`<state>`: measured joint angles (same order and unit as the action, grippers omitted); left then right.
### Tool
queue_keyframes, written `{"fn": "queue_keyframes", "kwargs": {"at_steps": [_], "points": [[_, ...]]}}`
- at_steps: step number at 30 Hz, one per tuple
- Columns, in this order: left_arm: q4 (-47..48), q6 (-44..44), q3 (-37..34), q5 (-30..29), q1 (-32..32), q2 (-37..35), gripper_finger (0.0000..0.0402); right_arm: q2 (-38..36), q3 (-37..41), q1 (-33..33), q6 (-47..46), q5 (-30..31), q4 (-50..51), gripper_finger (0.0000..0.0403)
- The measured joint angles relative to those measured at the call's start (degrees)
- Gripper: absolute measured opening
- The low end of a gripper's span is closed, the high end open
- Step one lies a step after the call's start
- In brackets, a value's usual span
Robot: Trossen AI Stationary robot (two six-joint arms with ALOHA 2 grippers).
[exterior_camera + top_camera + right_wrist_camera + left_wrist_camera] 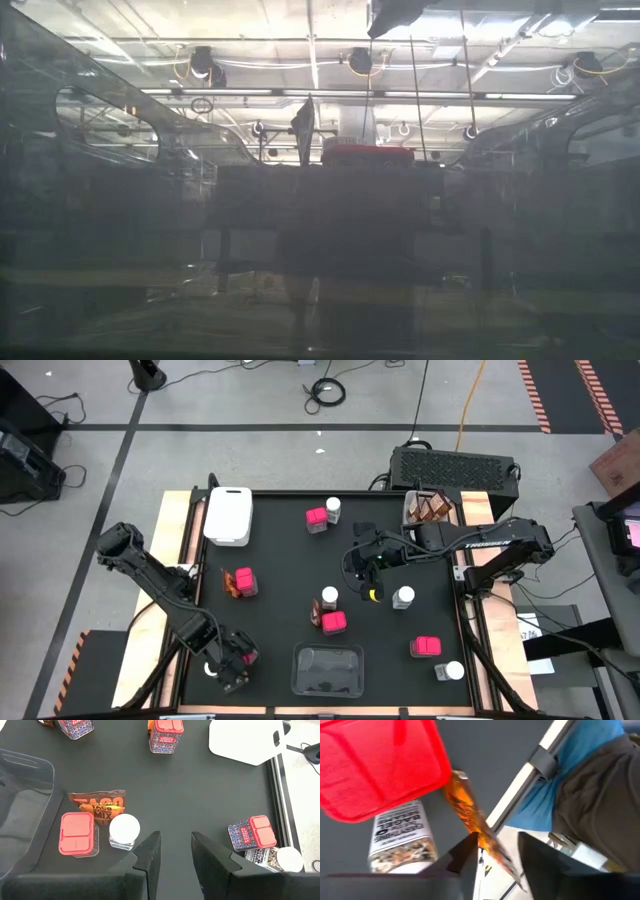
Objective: Sort spices by type
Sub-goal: Put the brown seasoning pack into the right white bin
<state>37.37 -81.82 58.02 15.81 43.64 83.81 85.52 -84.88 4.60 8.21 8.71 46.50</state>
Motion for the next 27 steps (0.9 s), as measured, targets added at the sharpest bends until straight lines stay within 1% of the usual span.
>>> {"fn": "queue_keyframes", "kwargs": {"at_steps": [4,6,13,18,23,27], "points": [[-0.4,3.2,0.0,0.3,0.0,0.0,0.0034,0.0,0.0,0.0,0.0,0.0,0.0,0.0105],[-0.4,4.5,0.0,0.5,0.0,0.0,0.001,0.0,0.0,0.0,0.0,0.0,0.0,0.0105],[-0.3,6.9,0.2,0.5,-0.2,-0.2,0.0004,0.0,0.0,0.0,0.0,0.0,0.0,0.0105],[-0.4,10.3,3.1,0.3,-0.8,-2.3,0.0002,0.0,0.0,0.0,0.0,0.0,0.0,0.0105],[0.9,15.2,6.3,-1.4,-3.4,-5.2,0.0002,0.0,0.0,0.0,0.1,0.0,0.2,0.0105],[6.8,21.3,9.6,-1.4,-7.4,-6.4,0.0001,0.0,0.0,0.0,1.8,-0.3,0.7,0.0105]]}}
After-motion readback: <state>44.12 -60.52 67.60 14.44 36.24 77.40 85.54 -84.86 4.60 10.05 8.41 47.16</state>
